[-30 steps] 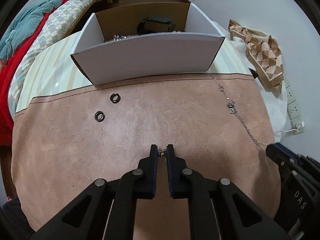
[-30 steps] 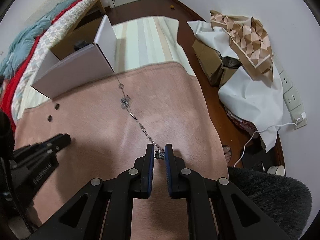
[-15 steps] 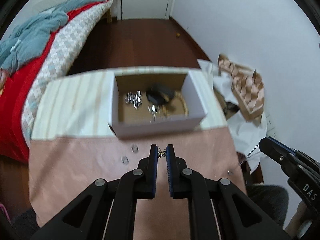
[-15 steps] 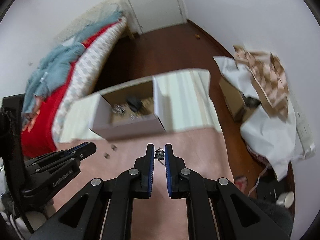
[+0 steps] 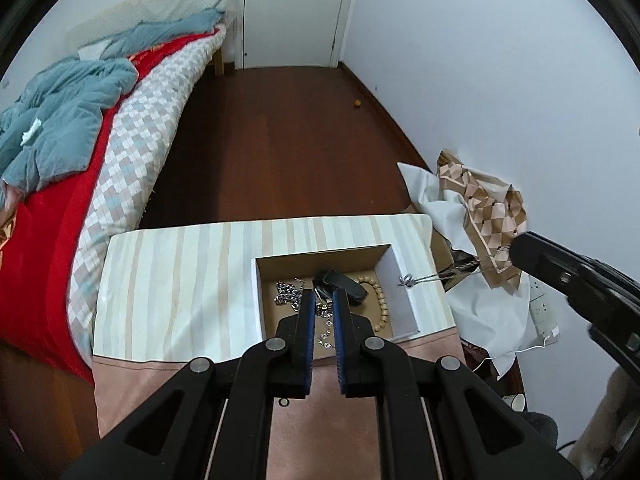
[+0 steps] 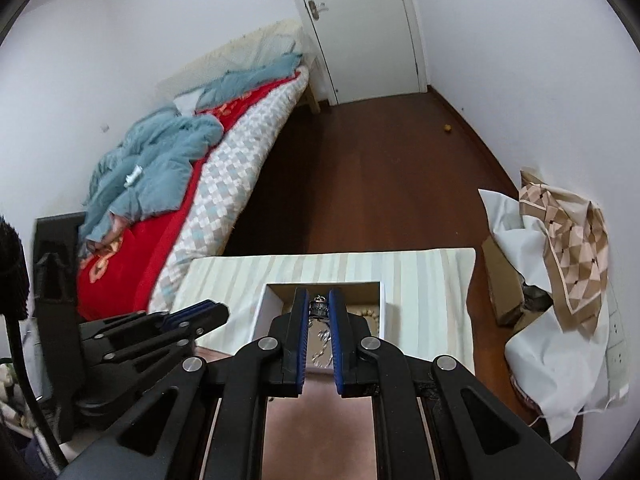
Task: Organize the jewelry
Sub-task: 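Lift the silver necklace with the right tool and lower it into the white box, then open the right tool to release the necklace and withdraw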
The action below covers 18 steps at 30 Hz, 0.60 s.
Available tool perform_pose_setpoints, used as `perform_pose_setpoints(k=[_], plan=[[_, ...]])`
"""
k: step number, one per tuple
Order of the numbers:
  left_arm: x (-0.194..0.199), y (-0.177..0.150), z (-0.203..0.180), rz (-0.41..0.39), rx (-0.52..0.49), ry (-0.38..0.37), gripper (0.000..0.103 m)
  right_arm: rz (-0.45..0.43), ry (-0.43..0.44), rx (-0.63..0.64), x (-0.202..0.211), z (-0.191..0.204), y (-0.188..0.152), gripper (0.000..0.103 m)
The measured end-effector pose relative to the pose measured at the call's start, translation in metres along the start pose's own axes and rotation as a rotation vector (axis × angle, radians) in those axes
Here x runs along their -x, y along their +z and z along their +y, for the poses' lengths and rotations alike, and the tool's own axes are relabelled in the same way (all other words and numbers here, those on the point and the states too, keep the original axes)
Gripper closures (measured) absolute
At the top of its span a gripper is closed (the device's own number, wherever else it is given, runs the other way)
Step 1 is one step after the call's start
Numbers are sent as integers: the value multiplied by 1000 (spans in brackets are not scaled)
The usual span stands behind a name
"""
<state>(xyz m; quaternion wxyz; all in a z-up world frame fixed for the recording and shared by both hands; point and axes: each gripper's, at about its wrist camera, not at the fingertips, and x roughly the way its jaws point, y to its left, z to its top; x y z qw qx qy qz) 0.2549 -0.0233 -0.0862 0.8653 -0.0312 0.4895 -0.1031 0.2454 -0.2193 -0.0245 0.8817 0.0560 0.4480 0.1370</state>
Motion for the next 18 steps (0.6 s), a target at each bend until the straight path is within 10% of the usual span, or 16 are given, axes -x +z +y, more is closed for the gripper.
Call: perform_pose_setpoints(k=[18], plan=[[-118, 2, 29, 290, 28, 53, 93, 303, -61, -49, -138, -36, -26, 92]])
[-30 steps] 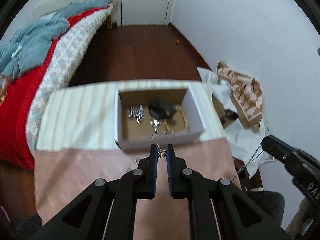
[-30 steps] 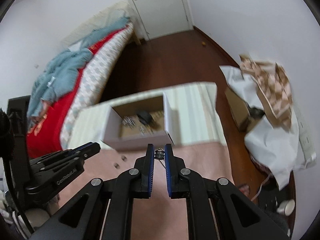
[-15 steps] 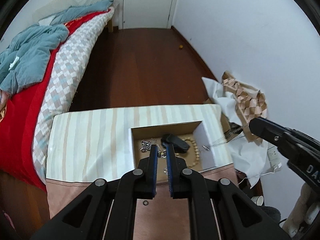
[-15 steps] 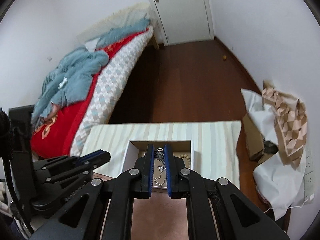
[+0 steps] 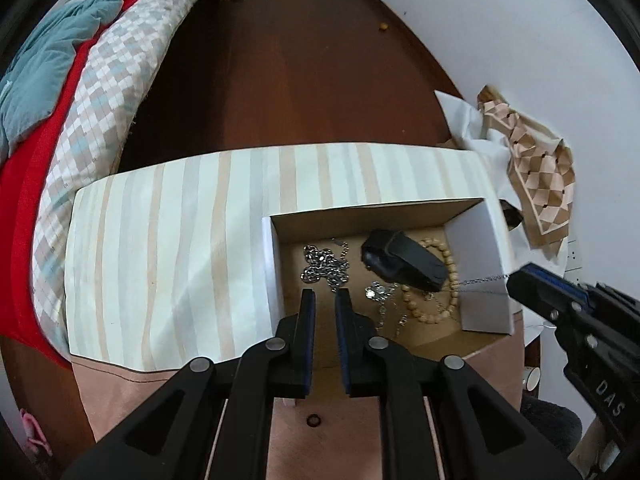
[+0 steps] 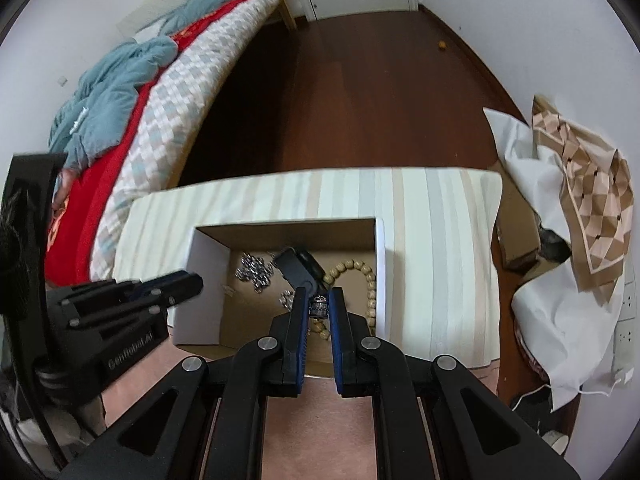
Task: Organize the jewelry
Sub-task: 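Open the right tool to release the necklace and withdraw, then grasp a small black ring on the mat with the right tool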
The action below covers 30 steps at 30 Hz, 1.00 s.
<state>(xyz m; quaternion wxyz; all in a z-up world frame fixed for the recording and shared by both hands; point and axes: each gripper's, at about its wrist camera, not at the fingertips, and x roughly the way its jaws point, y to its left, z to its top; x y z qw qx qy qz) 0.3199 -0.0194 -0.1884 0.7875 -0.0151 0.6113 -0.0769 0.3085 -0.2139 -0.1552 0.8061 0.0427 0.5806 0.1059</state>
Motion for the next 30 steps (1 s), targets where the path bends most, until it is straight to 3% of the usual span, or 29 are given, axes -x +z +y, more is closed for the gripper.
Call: perform_pose_setpoints(k=[5, 7, 8, 9, 11, 14, 16, 18, 23, 30], plan=[[9, 2, 12, -23, 49, 10, 92, 37, -7, -8, -4, -2, 0, 87], [17, 3, 18, -45, 66, 22, 92, 36, -17, -5, -1, -1, -1, 60], [22, 2, 21, -62, 74, 36, 84, 33, -19, -2, 1, -1, -1, 52], [26, 2, 23, -75, 79, 44, 66, 26, -20, -1, 4, 0, -1, 41], [37, -2, 28, -119, 92, 60, 36, 11, -37, 4, 11, 2, -1, 39], [51, -9, 33, -168, 99, 83, 31, -9, -68, 19, 19, 5, -3, 33], [58, -15, 35, -192, 98, 114, 13, -21, -99, 38, 23, 10, -6, 8], [64, -23, 35, -212, 91, 148, 5, -40, -151, 54, 27, 14, -11, 4], [77, -44, 34, -260, 75, 227, 2, -87, -242, 53, 34, 19, -26, 0], [93, -75, 27, -287, 65, 261, 1, -161, -266, 32, 57, 21, -48, 0]])
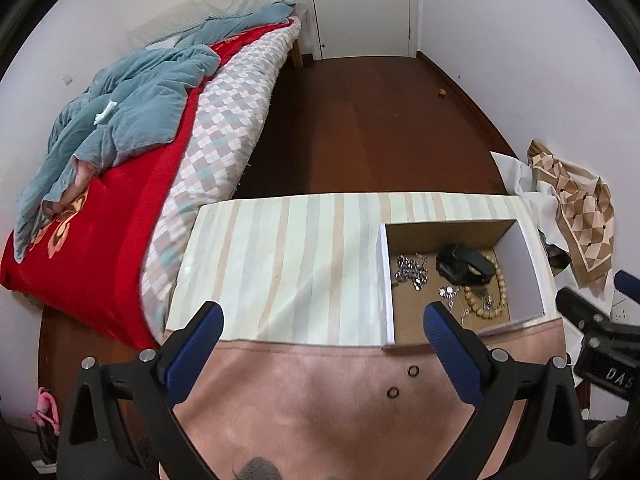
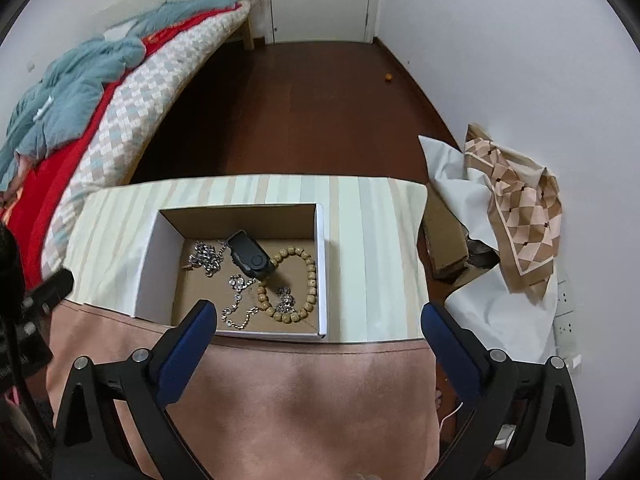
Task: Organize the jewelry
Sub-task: 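Grasp a small black ring on the mat with the right tool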
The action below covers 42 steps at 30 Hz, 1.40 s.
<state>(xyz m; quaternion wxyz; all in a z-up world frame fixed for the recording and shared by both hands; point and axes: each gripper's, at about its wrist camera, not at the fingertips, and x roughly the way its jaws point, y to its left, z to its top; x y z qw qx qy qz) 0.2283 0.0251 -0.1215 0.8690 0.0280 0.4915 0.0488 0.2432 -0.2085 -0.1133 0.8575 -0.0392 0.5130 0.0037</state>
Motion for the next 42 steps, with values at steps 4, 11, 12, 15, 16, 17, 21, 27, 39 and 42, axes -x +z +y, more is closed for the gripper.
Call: perform_pose_setpoints(k=[4, 11, 12, 15, 16, 17, 21, 27, 39, 42], plan=[[16, -13, 4, -28, 31, 25, 1, -58, 56, -34, 24, -1, -17, 0], [-11, -55, 39, 32, 153, 192, 1, -52, 181, -61, 2, 24, -68, 5], [-22, -63, 43, 69, 165, 192, 1, -37, 206, -55, -9, 31, -73, 19], [-60, -88, 59, 183, 197, 210, 1, 30, 280, -40, -47, 54, -88, 54], [-69, -95, 63, 204, 200, 225, 1, 32, 285, -31, -58, 63, -93, 54], [-76, -100, 67, 219, 202, 239, 1, 34, 294, -20, -65, 70, -95, 54], [-92, -115, 82, 253, 222, 267, 1, 26, 313, 19, -84, 94, -102, 54], [-101, -125, 92, 262, 213, 281, 1, 13, 263, 125, -101, 129, -110, 71], [-87, -117, 49, 211, 154, 156, 1, -23, 211, 27, -78, 78, -106, 92], [-86, -111, 16, 210, 121, 67, 1, -31, 184, -30, -65, 46, -112, 92]])
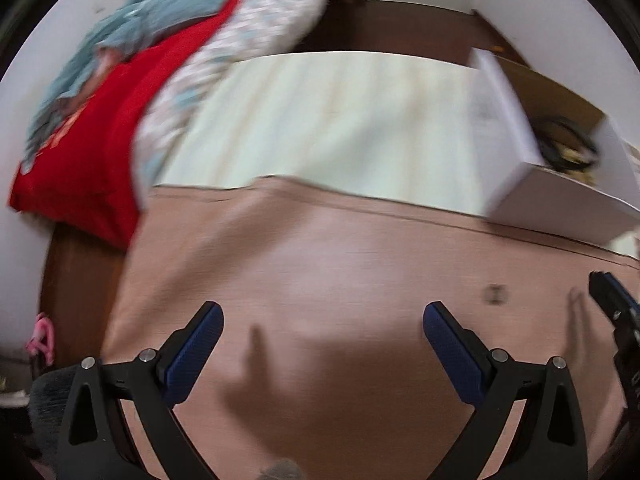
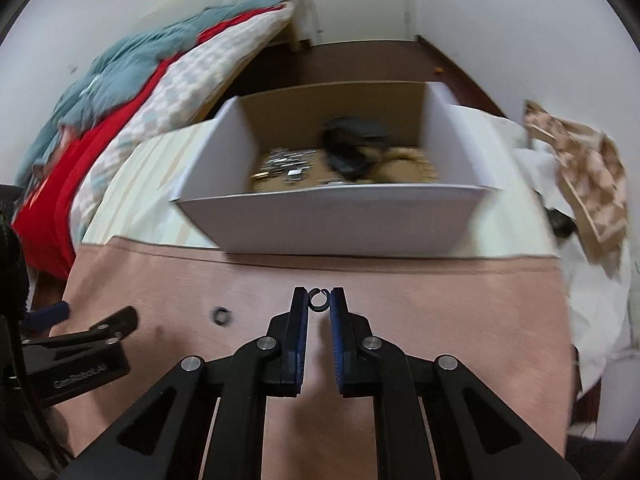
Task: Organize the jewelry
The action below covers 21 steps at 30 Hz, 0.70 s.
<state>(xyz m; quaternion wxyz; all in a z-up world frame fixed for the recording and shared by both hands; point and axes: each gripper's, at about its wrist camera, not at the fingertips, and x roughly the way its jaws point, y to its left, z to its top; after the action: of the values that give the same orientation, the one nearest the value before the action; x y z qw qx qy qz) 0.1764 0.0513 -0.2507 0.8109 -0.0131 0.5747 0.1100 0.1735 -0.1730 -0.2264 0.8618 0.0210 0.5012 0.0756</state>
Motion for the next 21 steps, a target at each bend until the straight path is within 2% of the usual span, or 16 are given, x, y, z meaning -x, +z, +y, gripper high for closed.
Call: perform_pose_setpoints(k=[2, 7, 8, 12, 14, 16, 21], plan=[[-2, 0, -24, 19, -44, -42, 1, -2, -25, -28, 10, -18, -6, 92], [-6, -2, -64, 37, -128, -84, 2, 0, -60, -79, 24, -45, -17, 92], [-5, -2, -69, 32, -140, -89, 6, 1, -65, -90, 25, -50, -19, 92], [-4, -2, -81, 30, -160, -108, 42, 12, -71, -110, 24, -58, -24, 92], [-2, -1, -85, 22, -164, -117, 51, 13, -73, -113, 23, -61, -25, 92], [-1, -2, -88, 16, -170, -121, 68, 11, -74, -116, 23, -62, -25, 92], [-1, 0, -90, 4, -185, -129, 83, 3, -75, -123, 24, -63, -23, 92]])
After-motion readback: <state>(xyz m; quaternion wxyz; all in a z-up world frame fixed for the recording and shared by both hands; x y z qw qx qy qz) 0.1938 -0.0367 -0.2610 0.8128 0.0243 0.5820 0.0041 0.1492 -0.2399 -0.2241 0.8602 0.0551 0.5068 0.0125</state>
